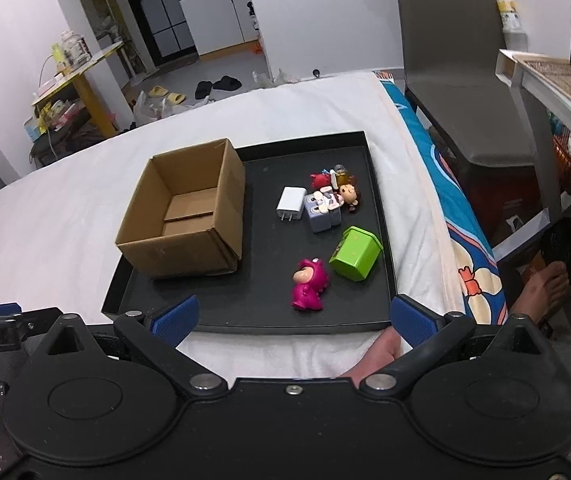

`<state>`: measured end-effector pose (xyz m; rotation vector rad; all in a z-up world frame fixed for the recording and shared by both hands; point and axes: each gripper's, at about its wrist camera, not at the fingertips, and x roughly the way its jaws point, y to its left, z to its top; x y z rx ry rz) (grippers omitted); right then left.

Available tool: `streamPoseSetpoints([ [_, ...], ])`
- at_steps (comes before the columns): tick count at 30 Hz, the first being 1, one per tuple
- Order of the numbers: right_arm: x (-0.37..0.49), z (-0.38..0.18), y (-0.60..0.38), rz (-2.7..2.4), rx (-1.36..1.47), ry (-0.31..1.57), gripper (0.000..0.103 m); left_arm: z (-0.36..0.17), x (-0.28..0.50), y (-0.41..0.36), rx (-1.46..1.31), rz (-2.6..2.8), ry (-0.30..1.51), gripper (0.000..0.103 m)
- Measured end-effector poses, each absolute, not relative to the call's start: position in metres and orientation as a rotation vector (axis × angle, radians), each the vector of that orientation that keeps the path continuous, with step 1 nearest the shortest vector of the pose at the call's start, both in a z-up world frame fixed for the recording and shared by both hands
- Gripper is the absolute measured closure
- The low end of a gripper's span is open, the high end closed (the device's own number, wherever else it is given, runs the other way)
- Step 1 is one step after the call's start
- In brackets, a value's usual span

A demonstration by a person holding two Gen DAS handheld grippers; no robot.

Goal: Organize rigid objects
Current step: 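Move the right gripper down to the pink dinosaur figure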

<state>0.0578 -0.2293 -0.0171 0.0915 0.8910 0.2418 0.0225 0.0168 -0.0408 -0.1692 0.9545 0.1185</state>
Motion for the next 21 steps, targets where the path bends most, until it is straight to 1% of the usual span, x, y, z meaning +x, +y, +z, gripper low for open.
streamPoseSetpoints([
  [6, 0.070, -0.027, -0.236, 0.225, 0.121, 0.912, 0.001, -0.044, 0.035, 0.022, -0.180, 0.123, 0.955, 0.005],
  [14, 0.090, -0.040, -0.238, 0.228, 0.158, 0.937, 0.011, -0.047, 0.057, 0.026, -0.167, 0.129, 0.943, 0.006],
  [21, 0.109, -0.051, -0.239, 0.238, 0.187, 0.961, 0.015, -0.054, 0.078, 0.036, -0.192, 0.151, 0.939, 0.008],
])
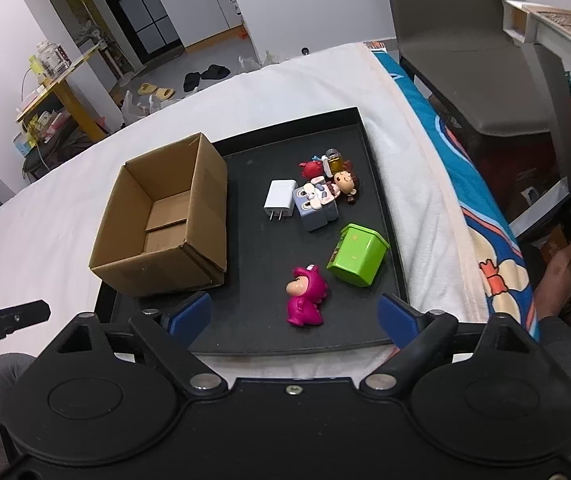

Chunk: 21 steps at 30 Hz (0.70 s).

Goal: Organize rigid objects
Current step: 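Move the right gripper down to the pink dinosaur figure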

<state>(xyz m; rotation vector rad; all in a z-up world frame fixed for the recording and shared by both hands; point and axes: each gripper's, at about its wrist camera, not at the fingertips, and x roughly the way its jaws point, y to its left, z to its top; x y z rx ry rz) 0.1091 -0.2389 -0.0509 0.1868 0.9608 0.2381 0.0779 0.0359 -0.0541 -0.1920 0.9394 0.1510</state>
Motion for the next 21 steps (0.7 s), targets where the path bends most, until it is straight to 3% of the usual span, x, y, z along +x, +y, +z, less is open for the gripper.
streamPoseSetpoints([
  [10, 0.138, -0.072, -0.239, 0.236, 0.229, 1.012, 0.026, -0.068, 0.107, 0.059, -0.306, 0.140, 0.975, 0.030],
  [21, 0.156, -0.099, -0.235, 0.233, 0.286, 1.046, 0.027, -0.076, 0.140, 0.078, -0.297, 0.119, 1.020, 0.044],
])
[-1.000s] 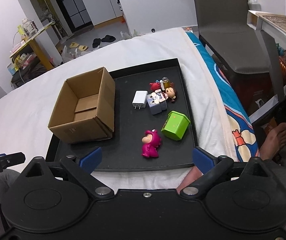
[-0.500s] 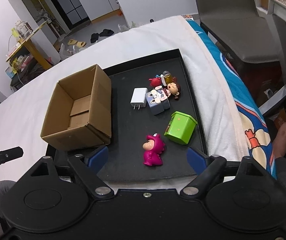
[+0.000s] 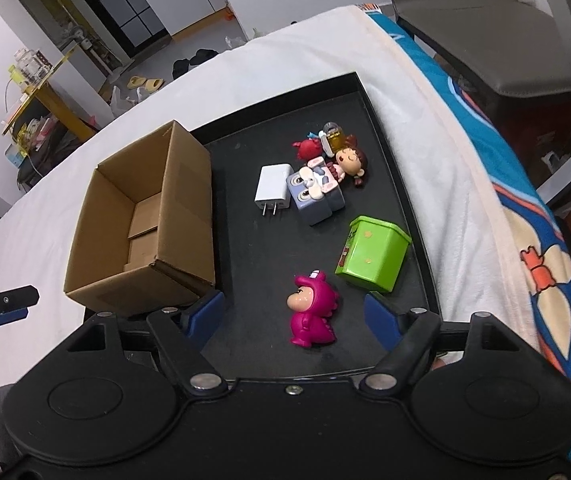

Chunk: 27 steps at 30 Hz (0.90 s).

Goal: Organize rigid objects
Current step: 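Move the right gripper down to the pink dinosaur figure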

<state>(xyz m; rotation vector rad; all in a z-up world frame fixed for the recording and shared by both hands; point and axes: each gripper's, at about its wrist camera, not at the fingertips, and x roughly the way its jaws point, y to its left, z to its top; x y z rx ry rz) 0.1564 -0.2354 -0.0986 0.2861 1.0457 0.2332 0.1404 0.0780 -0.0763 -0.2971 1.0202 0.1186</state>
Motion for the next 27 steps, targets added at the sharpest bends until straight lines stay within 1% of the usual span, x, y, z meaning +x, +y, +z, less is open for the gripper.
streamPoseSetpoints([
  [3, 0.161, -0.107, -0.235, 0.233, 0.308, 1.058, 0.027, -0.081, 0.153, 0.079, -0.280, 0.097, 1.053, 0.050],
  [6, 0.165, -0.113, -0.232, 0.235, 0.319, 1.068, 0.029, -0.084, 0.163, 0.078, -0.263, 0.084, 1.073, 0.053],
  [19, 0.174, -0.126, -0.228, 0.216, 0.335, 1.102, 0.029, -0.099, 0.189, 0.081, -0.236, 0.062, 1.131, 0.054],
  [22, 0.175, -0.129, -0.228, 0.209, 0.332, 1.109, 0.030, -0.103, 0.194, 0.079, -0.229, 0.059, 1.139, 0.058],
  [24, 0.176, -0.133, -0.228, 0.202, 0.327, 1.121, 0.032, -0.106, 0.196, 0.079, -0.233, 0.063, 1.142, 0.064],
  [27, 0.178, -0.142, -0.228, 0.192, 0.322, 1.149, 0.037, -0.111, 0.199, 0.078, -0.225, 0.063, 1.153, 0.068],
])
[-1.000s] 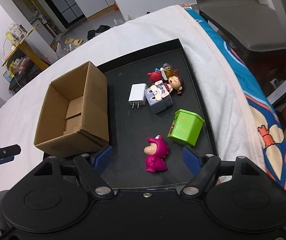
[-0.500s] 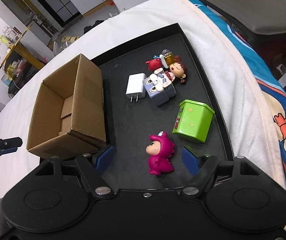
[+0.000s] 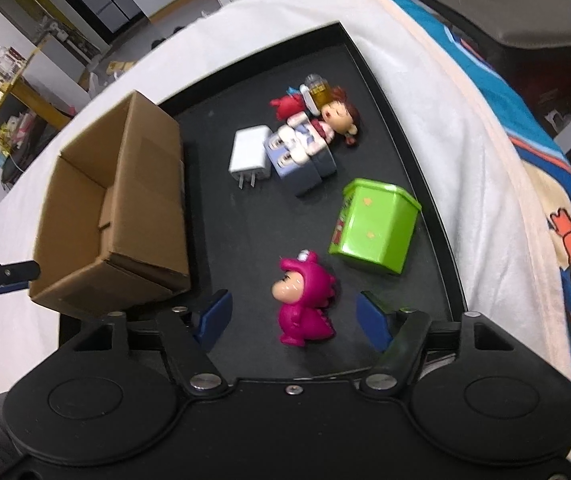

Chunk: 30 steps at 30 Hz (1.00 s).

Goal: Organize rigid objects
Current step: 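Move the right gripper down to the pink dinosaur figure, then close the right gripper on the pink dinosaur figure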

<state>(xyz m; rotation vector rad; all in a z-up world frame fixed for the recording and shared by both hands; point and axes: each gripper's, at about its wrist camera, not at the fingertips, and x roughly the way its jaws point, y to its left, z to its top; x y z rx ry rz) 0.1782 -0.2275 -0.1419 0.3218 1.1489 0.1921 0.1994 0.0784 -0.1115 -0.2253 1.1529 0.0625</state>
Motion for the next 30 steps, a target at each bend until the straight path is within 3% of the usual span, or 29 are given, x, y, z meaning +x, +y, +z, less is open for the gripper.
streamPoseSetpoints([
  [9, 0.182, -0.159, -0.229, 0.177, 0.337, 1.200, 0.053, -0.127, 0.205, 0.081, -0.206, 0.095, 1.171, 0.090],
  [30, 0.192, -0.181, -0.220, 0.179, 0.369, 1.257, 0.056, -0.138, 0.198, 0.088, -0.154, 0.090, 1.181, 0.094],
])
